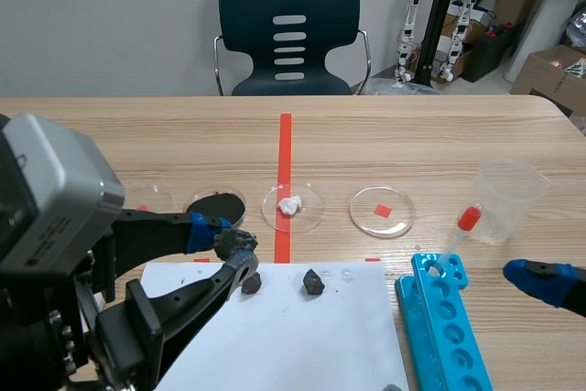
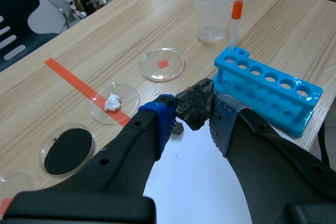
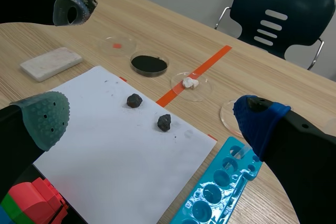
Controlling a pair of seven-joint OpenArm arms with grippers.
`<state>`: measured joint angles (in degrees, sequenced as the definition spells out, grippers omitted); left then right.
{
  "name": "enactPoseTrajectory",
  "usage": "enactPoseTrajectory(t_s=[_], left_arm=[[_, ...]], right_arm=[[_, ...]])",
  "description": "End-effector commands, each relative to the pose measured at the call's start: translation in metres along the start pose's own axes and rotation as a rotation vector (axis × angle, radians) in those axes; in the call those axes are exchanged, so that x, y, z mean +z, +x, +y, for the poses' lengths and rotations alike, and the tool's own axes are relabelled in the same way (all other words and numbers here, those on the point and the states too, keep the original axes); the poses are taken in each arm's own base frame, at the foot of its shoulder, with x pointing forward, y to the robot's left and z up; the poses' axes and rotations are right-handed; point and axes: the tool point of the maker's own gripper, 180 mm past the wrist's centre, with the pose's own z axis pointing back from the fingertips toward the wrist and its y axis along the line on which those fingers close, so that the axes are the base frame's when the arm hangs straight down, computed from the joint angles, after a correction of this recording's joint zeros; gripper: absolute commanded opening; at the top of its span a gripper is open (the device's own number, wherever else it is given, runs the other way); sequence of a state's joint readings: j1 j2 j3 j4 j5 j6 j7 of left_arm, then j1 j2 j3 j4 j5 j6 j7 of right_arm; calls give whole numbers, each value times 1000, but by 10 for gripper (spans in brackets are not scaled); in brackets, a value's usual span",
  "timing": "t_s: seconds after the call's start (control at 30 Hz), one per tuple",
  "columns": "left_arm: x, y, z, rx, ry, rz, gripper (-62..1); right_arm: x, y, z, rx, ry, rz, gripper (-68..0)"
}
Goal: Rub the mineral on the streak plate
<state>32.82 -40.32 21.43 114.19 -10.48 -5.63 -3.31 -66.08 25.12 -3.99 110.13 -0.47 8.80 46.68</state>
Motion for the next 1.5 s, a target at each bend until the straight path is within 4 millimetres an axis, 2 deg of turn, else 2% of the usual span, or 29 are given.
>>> enactPoseTrajectory(t_s=[0.0, 0.77, 0.93, 1.23, 1.37, 1.47], left_arm=[[-1, 9, 1, 7, 9, -38, -509], [-1, 7, 1, 6, 10, -25, -509], [-2, -5, 3, 35, 19, 43, -509], [-16, -39, 29, 166, 113, 242, -509], [-18, -61, 54, 258, 226, 347, -509], [-14, -85, 76, 328, 322, 452, -509]], right_arm=[[-2, 8, -3, 1, -5, -33, 4], [-2, 8, -3, 1, -5, -33, 4], [-2, 8, -3, 1, -5, -34, 4], [-2, 8, -3, 1, -5, -33, 4], [-2, 8, -3, 1, -5, -33, 4], [-2, 8, -3, 1, -5, -33, 4]])
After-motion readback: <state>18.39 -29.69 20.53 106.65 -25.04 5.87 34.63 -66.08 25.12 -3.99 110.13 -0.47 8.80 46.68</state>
